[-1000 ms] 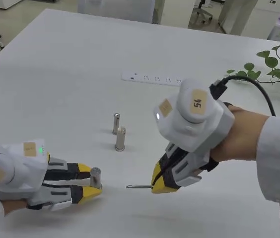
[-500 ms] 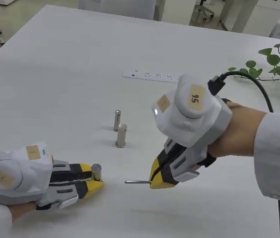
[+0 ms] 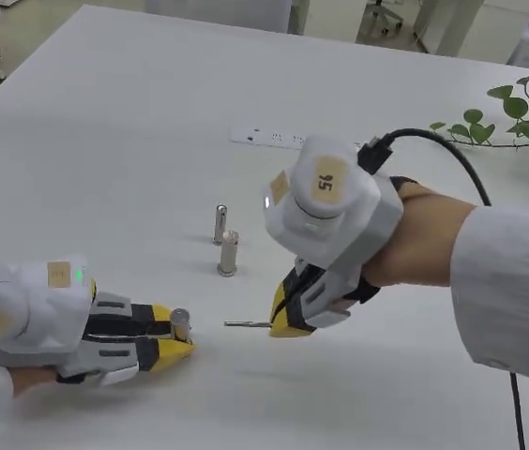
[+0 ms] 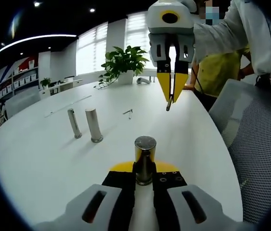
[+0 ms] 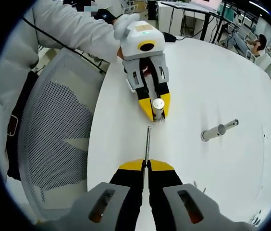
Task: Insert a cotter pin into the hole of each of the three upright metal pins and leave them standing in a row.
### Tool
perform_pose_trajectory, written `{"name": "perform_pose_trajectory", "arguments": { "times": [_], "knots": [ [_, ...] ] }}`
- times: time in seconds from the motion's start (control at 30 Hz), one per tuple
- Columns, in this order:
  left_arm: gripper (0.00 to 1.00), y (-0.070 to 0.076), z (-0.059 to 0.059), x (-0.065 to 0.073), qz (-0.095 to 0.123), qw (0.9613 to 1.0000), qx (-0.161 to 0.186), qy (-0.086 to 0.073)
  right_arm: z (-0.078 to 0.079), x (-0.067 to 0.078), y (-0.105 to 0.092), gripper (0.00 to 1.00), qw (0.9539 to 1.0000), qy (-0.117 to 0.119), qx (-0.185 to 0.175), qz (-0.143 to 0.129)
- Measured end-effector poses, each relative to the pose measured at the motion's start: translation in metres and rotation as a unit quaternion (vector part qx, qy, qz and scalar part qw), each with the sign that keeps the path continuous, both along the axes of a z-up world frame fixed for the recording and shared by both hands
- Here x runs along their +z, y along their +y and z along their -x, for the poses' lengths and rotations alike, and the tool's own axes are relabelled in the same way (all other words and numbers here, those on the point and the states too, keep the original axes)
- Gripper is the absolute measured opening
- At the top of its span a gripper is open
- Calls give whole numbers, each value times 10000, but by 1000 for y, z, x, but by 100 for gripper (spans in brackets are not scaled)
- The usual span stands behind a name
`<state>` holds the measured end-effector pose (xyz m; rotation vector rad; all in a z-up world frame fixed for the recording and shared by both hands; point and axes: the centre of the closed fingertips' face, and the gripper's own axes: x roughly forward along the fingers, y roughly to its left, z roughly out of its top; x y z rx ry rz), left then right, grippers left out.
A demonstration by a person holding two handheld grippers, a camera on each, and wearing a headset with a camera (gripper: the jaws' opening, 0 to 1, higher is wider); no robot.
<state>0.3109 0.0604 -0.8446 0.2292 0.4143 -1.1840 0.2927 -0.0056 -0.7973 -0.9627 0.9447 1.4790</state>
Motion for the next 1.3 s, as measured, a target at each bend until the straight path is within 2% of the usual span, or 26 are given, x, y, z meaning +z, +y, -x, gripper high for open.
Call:
{"name": "perform_pose_trajectory", "arguments": {
  "times": [0.13, 0.4, 0.73, 1.3],
  "knots": [
    [11, -1, 1, 0, -25, 9999, -146, 33, -5, -6, 2, 3, 9999, -118, 5, 105],
    [11, -1, 2, 1, 80, 9994, -330, 107, -8, -12, 11, 3, 9998, -120, -10, 132],
    [11, -1, 3, 1, 100, 9989, -442, 124, -11, -20, 27, 3, 9998, -130, 94, 126],
    [11, 1, 7, 1, 115, 9984, -526, 146, -12, -20, 34, 3, 9993, -181, 298, 133]
  ]
}}
